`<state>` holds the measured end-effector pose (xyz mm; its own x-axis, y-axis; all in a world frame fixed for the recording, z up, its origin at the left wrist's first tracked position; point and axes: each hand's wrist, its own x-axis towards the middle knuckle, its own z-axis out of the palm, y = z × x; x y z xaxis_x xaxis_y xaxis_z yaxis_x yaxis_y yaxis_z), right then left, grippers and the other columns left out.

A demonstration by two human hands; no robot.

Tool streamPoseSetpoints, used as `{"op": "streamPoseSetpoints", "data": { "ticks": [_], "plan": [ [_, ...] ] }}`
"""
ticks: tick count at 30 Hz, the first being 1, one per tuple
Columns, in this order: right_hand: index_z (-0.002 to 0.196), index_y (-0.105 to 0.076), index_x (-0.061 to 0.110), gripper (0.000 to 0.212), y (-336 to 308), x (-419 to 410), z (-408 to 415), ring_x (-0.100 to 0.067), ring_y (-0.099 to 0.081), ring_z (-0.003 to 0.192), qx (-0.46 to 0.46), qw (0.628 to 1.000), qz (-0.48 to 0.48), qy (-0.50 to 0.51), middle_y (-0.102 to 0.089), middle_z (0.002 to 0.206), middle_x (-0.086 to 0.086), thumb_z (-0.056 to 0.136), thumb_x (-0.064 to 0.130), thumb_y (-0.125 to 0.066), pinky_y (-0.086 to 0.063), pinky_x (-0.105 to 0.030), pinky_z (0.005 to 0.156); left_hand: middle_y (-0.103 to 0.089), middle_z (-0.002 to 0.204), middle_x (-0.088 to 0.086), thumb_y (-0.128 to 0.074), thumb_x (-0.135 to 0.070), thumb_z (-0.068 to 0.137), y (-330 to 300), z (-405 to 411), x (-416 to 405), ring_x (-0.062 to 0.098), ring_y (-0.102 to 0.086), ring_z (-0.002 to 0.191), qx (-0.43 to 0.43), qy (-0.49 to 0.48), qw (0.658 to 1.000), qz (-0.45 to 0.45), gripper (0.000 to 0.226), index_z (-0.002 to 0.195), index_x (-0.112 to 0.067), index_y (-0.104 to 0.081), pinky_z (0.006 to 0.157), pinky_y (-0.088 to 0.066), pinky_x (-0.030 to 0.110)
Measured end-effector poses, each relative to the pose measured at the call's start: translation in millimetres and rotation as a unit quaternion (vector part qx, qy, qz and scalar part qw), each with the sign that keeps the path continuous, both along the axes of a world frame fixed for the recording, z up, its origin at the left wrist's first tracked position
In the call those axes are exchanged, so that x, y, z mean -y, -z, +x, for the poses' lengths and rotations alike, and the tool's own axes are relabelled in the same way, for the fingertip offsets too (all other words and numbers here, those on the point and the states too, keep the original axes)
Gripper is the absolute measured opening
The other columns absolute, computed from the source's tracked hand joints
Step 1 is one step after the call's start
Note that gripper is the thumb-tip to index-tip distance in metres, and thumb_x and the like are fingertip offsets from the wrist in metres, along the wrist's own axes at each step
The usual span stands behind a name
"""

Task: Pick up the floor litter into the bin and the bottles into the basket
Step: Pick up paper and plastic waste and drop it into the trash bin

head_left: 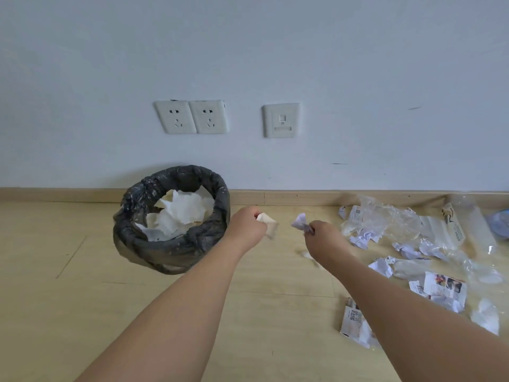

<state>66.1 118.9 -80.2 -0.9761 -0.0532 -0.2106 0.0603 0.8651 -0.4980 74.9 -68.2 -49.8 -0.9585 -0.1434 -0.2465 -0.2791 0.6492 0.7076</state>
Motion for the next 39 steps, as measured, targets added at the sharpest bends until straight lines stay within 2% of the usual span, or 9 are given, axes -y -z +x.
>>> {"op": "streamPoseSetpoints", "data": {
  "ticks": [3,7,15,18,22,24,28,31,39],
  "plan": [
    [0.083,-0.049,0.013,0.024,-35.2,42.3,-3.7,-0.018,-0.045,0.065,-0.029,0.999,-0.028,-0.019,-0.051,0.074,0.000,0.100,0.023,-0.036,-0.029,-0.027,0.050,-0.064,0.090,0.003,-0.052,-0.007,0.081,-44.3,-3.3,41.3,0.022,-0.063,0.083,-0.059,0.003,0.998,-0.033,0.016,0.092,-0.012,-0.061,0.067,-0.049,0.034],
    [0.083,-0.052,0.008,0.026,-76.1,98.6,-12.5,-0.018,-0.044,0.060,-0.061,0.992,-0.109,-0.032,-0.050,0.073,-0.002,0.099,0.023,-0.037,-0.036,-0.027,0.052,-0.063,0.093,0.002,-0.053,-0.005,0.082,-83.0,-3.0,105.2,0.022,-0.058,0.086,-0.118,-0.041,0.990,-0.061,0.016,0.093,-0.012,-0.061,0.061,-0.041,0.029],
    [0.060,-0.035,0.016,0.036,-119.8,200.3,-27.1,-0.016,-0.037,0.053,-0.114,0.986,-0.043,-0.115,-0.042,0.062,-0.001,0.096,0.014,-0.038,-0.027,-0.028,0.047,-0.058,0.082,0.004,-0.044,-0.002,0.086,-90.7,12.4,201.6,0.017,-0.049,0.065,-0.205,-0.164,0.964,-0.042,0.015,0.089,-0.007,-0.057,0.050,-0.037,0.026],
    [0.061,-0.036,0.018,0.036,-114.0,229.6,-32.5,-0.016,-0.039,0.054,-0.117,0.985,-0.031,-0.125,-0.043,0.063,-0.001,0.096,0.014,-0.038,-0.028,-0.027,0.047,-0.061,0.086,0.007,-0.045,-0.004,0.087,-79.6,12.5,221.8,0.024,-0.056,0.075,-0.233,-0.143,0.957,-0.094,0.015,0.092,-0.006,-0.059,0.060,-0.046,0.037],
    [0.079,-0.053,0.014,0.019,-83.4,264.4,-37.8,-0.023,-0.052,0.072,-0.055,0.987,0.066,-0.138,-0.056,0.076,-0.003,0.091,0.013,-0.039,-0.039,-0.028,0.057,-0.054,0.089,0.002,-0.045,-0.007,0.090,-54.6,10.4,235.6,0.023,-0.052,0.079,-0.236,-0.095,0.958,-0.135,0.015,0.096,-0.010,-0.059,0.065,-0.039,0.032],
    [0.103,-0.058,0.017,0.023,-65.6,276.2,-35.9,-0.026,-0.054,0.091,-0.035,0.969,0.163,-0.181,-0.060,0.093,-0.004,0.085,0.022,-0.045,-0.042,-0.035,0.075,-0.055,0.091,0.003,-0.047,-0.009,0.089,-38.3,14.3,237.4,0.027,-0.057,0.083,-0.145,-0.004,0.969,-0.199,0.010,0.095,-0.014,-0.055,0.069,-0.046,0.036],
    [0.130,-0.050,0.021,0.041,-54.4,270.8,-23.6,-0.031,-0.038,0.125,-0.049,0.963,0.188,-0.189,-0.050,0.130,-0.006,0.091,0.033,-0.048,-0.033,-0.041,0.100,-0.061,0.111,0.007,-0.047,-0.019,0.091,-22.2,20.1,236.3,0.030,-0.059,0.102,-0.015,0.080,0.947,-0.311,0.031,0.119,-0.017,-0.059,0.095,-0.041,0.043],
    [0.131,-0.050,0.022,0.041,-58.0,245.2,-27.6,-0.029,-0.035,0.127,-0.087,0.969,0.154,-0.173,-0.048,0.134,-0.004,0.092,0.031,-0.045,-0.031,-0.041,0.103,-0.059,0.105,0.007,-0.044,-0.023,0.093,-29.6,10.4,229.0,0.028,-0.057,0.095,-0.064,0.049,0.941,-0.328,0.024,0.106,-0.015,-0.063,0.087,-0.044,0.042],
    [0.139,-0.044,0.023,0.047,-64.7,90.9,-40.5,-0.026,-0.039,0.129,-0.088,0.986,0.105,-0.089,-0.047,0.138,-0.003,0.093,0.028,-0.048,-0.029,-0.038,0.108,-0.057,0.108,0.004,-0.044,-0.015,0.091,-40.9,-15.9,126.0,0.027,-0.052,0.094,-0.214,0.077,0.921,-0.317,0.023,0.109,-0.013,-0.057,0.079,-0.043,0.039]
  ]
}}
